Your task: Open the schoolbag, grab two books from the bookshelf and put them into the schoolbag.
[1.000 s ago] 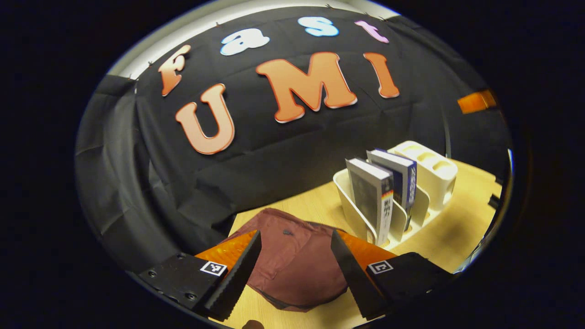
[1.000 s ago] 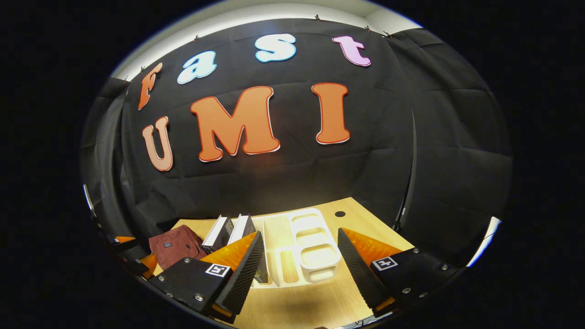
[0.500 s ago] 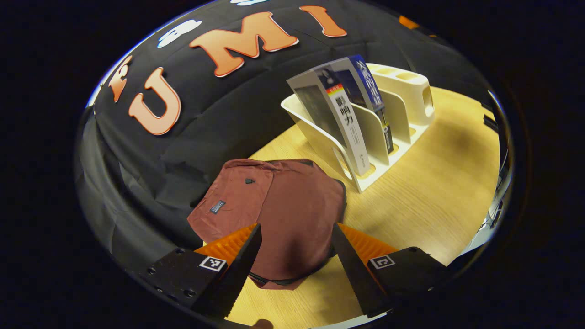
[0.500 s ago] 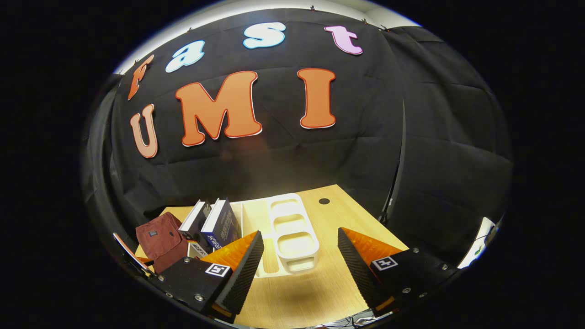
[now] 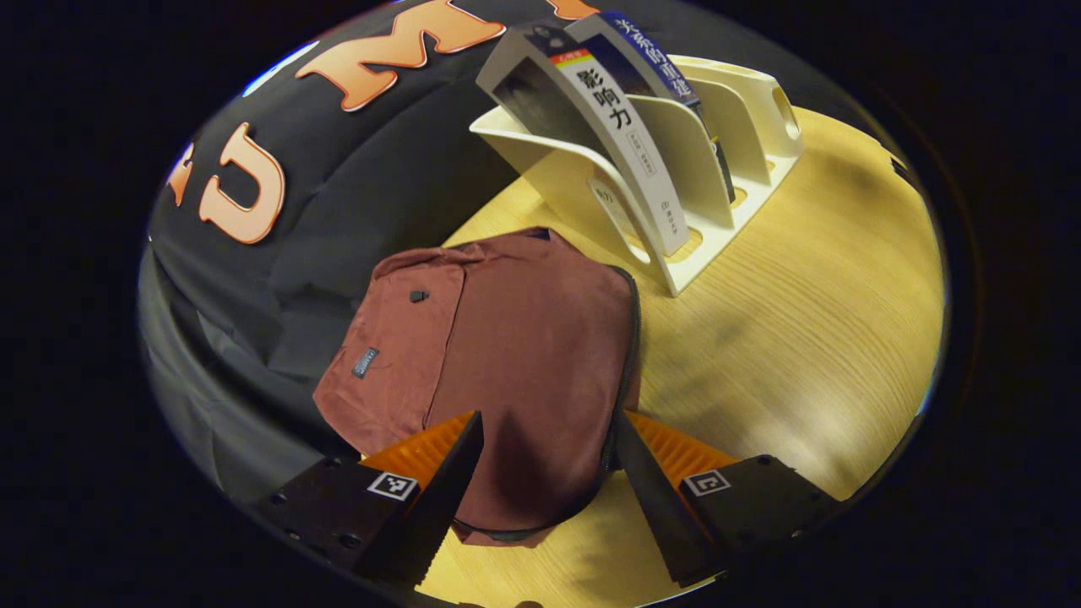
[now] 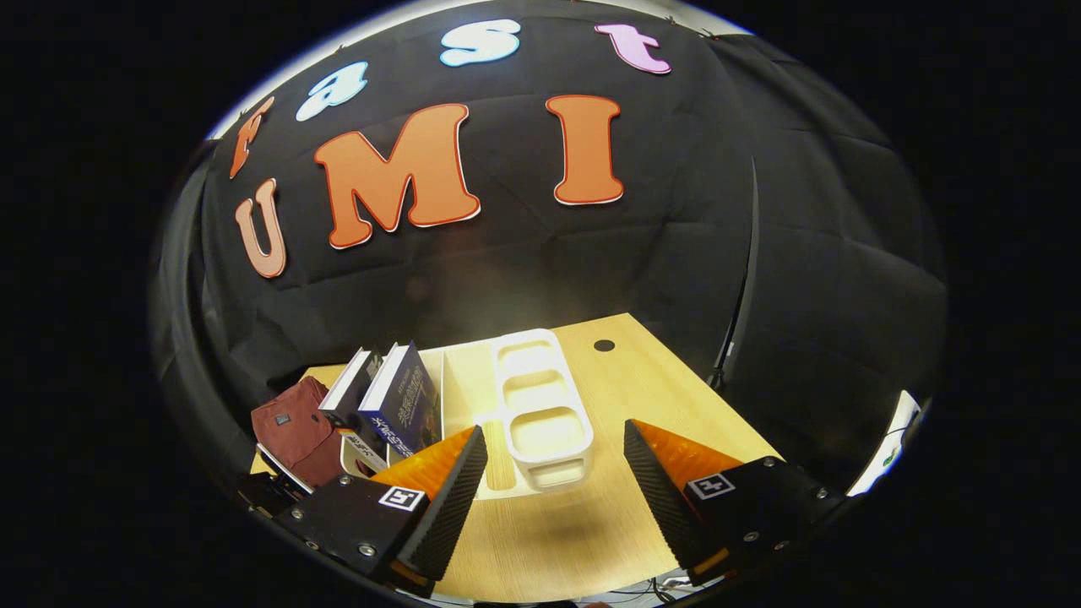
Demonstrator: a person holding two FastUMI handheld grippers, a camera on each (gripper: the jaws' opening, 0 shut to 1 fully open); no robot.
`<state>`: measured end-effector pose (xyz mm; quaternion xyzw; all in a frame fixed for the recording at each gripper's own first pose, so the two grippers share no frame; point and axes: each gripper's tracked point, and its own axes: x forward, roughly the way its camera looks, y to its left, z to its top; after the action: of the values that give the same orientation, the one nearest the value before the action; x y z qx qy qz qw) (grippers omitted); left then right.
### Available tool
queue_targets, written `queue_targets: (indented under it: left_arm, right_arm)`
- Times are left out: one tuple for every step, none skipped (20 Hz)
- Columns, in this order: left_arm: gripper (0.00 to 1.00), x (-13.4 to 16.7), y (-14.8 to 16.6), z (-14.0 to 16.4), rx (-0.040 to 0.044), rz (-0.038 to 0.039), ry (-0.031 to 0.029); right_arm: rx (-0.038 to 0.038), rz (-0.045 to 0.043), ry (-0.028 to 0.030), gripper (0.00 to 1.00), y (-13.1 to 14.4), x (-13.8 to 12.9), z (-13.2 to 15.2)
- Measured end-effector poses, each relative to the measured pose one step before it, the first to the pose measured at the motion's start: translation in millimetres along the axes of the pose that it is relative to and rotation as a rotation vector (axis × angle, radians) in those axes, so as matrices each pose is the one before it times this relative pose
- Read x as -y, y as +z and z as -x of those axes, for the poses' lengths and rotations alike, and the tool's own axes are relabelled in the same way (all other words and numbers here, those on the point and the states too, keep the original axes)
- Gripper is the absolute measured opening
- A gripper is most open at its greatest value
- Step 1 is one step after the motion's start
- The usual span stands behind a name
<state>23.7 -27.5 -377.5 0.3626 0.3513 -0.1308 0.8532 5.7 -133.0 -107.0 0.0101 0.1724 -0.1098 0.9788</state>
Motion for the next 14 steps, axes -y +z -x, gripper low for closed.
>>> queue_targets:
  left_arm:
    - [0.98, -0.47, 2.96, -3.53, 0.00616, 0.00387, -0.00604]
    - [0.97, 2.77, -0.29, 0.47, -0.00350, 0.00406, -0.01396]
    - [0.91, 4.16, 1.32, 0.35, -0.00337, 0.00928, -0.01537]
    - [0.82, 2.75, 0.38, 1.83, -0.00009, 0.00491, -0.00764]
    - [0.72, 2.16, 1.94, 0.22, -0.00136, -0.00691, -0.00512]
    - [0.64, 0.32, 0.26, 0.51, -0.00338, -0.00828, -0.00209]
    - [0.45, 0.29, 1.09, -1.78, -0.00503, -0.00065, -0.00158]
    - [0.39, -0.20, -0.70, 3.74, -0.00930, 0.00547, -0.00548]
    - [0.31, -0.94, 1.23, -0.06, -0.00505, 0.00821, -0.00007]
    - [0.27, -0.94, -0.69, -1.45, -0.01062, 0.01308, -0.00043]
    - [0.13, -1.12, -0.11, -0.34, -0.01019, 0.00576, -0.00306]
    - [0.07, -1.20, -0.13, 2.17, -0.00400, 0.00700, 0.00235]
    - [0.03, 0.93, 1.07, -1.41, -0.00369, 0.00922, -0.00054]
    - [0.01, -1.38, -1.14, 1.42, -0.00375, -0.00286, -0.00020]
  right_arm:
    - [0.00066, 0.00205, 0.00417, 0.97, 0.58, -0.67, -0.74]
    - [0.00220, 0.00407, 0.00303, 0.97, 0.59, -0.75, -0.77]
    - [0.00226, 0.00398, 0.00461, 0.97, 1.97, -1.14, 0.21]
    - [0.00120, 0.00199, 0.00516, 0.97, 1.13, -0.55, -0.32]
    - [0.00177, 0.00064, 0.00403, 0.97, 0.56, -0.25, 0.02]
    - [0.00153, -0.00034, 0.00145, 0.97, 0.88, 0.09, -0.69]
    - [0.00015, -0.00159, -0.00183, 1.00, 0.30, 1.07, -1.30]
    - [-0.00357, -0.00409, -0.00252, 0.97, -0.49, 0.97, -0.39]
    - [-0.00382, -0.00882, -0.00044, 0.97, -0.27, 0.99, -0.74]
    - [-0.00222, -0.01141, -0.00137, 1.00, -0.79, 2.02, -1.26]
    - [-0.00156, -0.00820, -0.00203, 1.00, 0.40, 1.90, -0.60]
    - [0.00039, -0.00204, -0.00300, 0.97, -0.64, 2.41, -0.14]
    - [0.00143, 0.00088, -0.00101, 0.97, 0.49, 1.85, 0.67]
    - [0.00223, 0.00033, 0.00065, 0.97, 0.88, -1.43, 0.09]
